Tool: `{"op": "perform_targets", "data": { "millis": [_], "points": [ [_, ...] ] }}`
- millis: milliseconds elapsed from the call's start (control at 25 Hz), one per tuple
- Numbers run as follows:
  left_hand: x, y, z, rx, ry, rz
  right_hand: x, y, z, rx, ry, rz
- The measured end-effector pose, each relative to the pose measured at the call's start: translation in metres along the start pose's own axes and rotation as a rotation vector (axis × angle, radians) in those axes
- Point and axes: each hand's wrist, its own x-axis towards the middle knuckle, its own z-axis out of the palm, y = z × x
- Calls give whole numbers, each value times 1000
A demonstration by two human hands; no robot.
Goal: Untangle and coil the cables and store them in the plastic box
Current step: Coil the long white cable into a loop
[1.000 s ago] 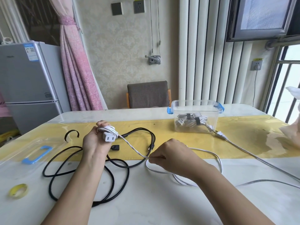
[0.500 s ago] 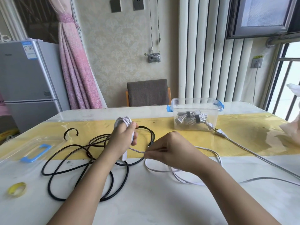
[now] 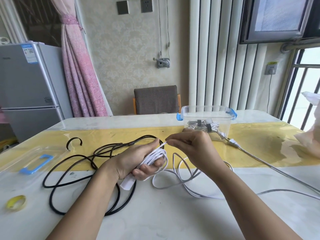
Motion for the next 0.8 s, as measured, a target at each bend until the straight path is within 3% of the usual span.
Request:
{"op": "perform_targets", "data": {
  "millis": [160, 320, 520, 680, 800],
  "points": [
    [1, -2, -8, -200, -222, 106, 0, 3, 1, 120, -32, 195],
    [9, -2, -12, -519, -583, 256, 0, -1, 2, 173, -233, 293],
    [4, 3, -18, -880, -446, 504, -4, 0, 9, 155, -282, 366],
    [3, -6, -36, -1173, -305, 622, -9, 2, 23, -1, -386, 311],
    [5, -5, -38, -1264, -63, 719, -12, 0, 31, -136, -384, 241]
  ]
}}
